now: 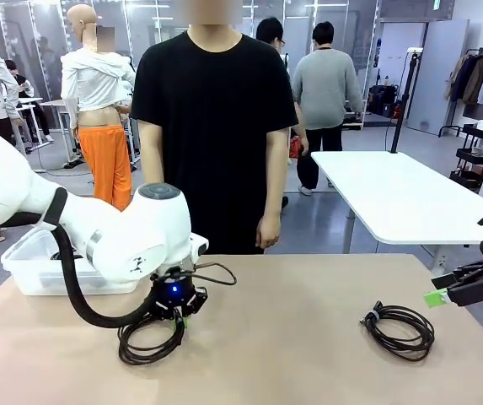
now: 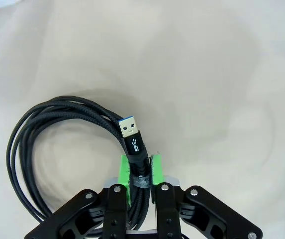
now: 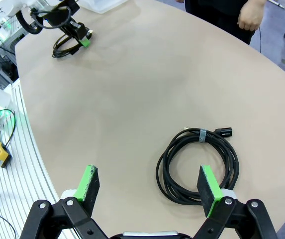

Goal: Organize and store the cables.
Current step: Place the USB Extension Cable into the Organizing box.

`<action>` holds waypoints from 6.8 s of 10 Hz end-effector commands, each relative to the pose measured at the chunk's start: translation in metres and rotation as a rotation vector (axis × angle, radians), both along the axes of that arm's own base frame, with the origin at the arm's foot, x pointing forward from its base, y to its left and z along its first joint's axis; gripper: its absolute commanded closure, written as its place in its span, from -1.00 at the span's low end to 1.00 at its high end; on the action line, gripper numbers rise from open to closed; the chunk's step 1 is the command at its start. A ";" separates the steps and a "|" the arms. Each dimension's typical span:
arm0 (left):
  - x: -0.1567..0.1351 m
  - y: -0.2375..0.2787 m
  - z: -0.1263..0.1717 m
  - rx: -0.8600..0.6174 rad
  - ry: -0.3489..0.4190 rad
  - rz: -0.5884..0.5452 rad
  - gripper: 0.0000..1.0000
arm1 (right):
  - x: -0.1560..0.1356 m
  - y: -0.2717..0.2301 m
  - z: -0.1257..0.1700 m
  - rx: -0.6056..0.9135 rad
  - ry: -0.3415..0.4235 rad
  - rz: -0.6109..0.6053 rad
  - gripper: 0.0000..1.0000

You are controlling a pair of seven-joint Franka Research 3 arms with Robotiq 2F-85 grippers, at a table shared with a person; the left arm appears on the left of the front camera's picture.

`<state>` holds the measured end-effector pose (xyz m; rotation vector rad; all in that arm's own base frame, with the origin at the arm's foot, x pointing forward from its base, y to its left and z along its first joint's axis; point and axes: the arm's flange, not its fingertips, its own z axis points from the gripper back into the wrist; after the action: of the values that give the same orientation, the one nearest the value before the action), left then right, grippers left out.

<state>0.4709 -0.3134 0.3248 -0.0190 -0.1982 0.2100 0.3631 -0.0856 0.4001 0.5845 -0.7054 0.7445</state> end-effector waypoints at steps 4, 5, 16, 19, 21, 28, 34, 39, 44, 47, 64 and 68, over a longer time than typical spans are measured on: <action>-0.034 0.045 0.130 -0.011 -0.145 -0.293 1.00 | 0.000 0.000 0.000 0.008 -0.011 0.001 -1.00; -0.041 0.046 0.144 0.006 -0.153 -0.302 1.00 | 0.000 0.000 0.000 0.008 -0.011 0.001 -1.00; -0.026 0.068 0.175 0.086 -0.266 -0.321 0.67 | 0.000 0.000 0.000 0.008 -0.011 0.001 -1.00; 0.017 0.117 0.195 0.120 -0.300 -0.291 0.67 | 0.000 0.000 0.000 0.008 -0.011 0.001 -1.00; 0.054 0.158 0.208 0.120 -0.308 -0.237 0.67 | 0.000 0.000 0.000 0.008 -0.011 0.001 -1.00; 0.181 0.231 0.141 0.157 -0.141 -0.120 0.67 | 0.000 0.000 0.000 0.008 -0.011 0.001 -1.00; 0.192 0.234 0.097 0.209 -0.057 -0.113 0.46 | 0.000 0.000 0.000 0.008 -0.011 0.001 -1.00; 0.185 0.235 0.100 0.199 -0.069 -0.096 -1.00 | 0.000 0.000 0.000 0.008 -0.011 0.001 -1.00; 0.166 0.238 0.103 0.184 -0.081 -0.050 -1.00 | 0.000 0.000 0.000 0.008 -0.011 0.001 -1.00; 0.181 0.239 0.103 0.167 -0.082 -0.075 -1.00 | 0.000 0.000 0.000 0.008 -0.011 0.001 -1.00; 0.087 0.330 0.178 -0.130 -0.127 -0.502 -1.00 | 0.000 0.000 0.000 0.008 -0.011 0.001 -1.00; 0.001 0.384 0.179 -0.244 -0.353 -0.656 -1.00 | 0.000 0.000 0.000 0.008 -0.011 0.001 -1.00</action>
<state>0.4939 0.0632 0.5078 -0.3369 -0.4717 -0.3858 0.3631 -0.0858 0.4002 0.5828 -0.7046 0.7442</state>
